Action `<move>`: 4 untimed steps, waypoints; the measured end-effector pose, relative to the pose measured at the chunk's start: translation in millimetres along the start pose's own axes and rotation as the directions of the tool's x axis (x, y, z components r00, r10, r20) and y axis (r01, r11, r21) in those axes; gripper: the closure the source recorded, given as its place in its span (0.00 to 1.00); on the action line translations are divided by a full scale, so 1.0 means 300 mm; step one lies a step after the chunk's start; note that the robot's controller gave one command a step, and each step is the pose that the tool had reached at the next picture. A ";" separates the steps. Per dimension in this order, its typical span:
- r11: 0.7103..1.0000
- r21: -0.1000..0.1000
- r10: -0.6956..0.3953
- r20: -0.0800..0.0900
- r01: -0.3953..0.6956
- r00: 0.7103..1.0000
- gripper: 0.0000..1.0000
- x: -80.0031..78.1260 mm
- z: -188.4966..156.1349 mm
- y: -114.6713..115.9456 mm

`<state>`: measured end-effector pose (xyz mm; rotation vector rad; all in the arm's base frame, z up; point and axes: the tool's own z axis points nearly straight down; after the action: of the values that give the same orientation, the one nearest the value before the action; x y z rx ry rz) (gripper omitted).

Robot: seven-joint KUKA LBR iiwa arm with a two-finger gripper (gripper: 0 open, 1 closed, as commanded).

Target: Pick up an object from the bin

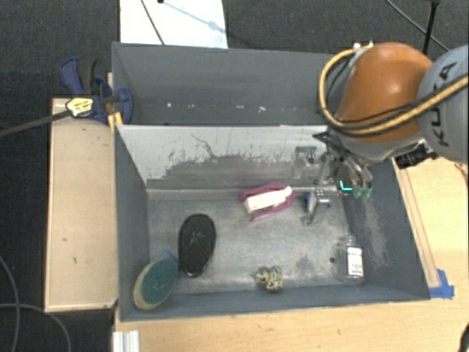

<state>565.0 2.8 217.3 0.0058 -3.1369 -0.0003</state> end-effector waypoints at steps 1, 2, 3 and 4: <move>0.985 -0.001 -0.173 -0.001 0.173 0.985 0.00 0.203 0.345 0.068; 0.973 0.002 -0.230 -0.001 0.230 0.973 0.00 0.248 0.492 0.110; 0.974 0.001 -0.228 0.003 0.228 0.974 1.00 0.246 0.491 0.113; 1.000 -0.001 0.031 0.010 -0.031 0.999 1.00 0.196 0.405 0.071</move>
Offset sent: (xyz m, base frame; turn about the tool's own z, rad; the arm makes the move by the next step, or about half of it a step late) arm -0.0593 0.0196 -0.1004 -0.1745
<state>505.5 23.8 96.2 -0.0426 -3.1470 -0.0008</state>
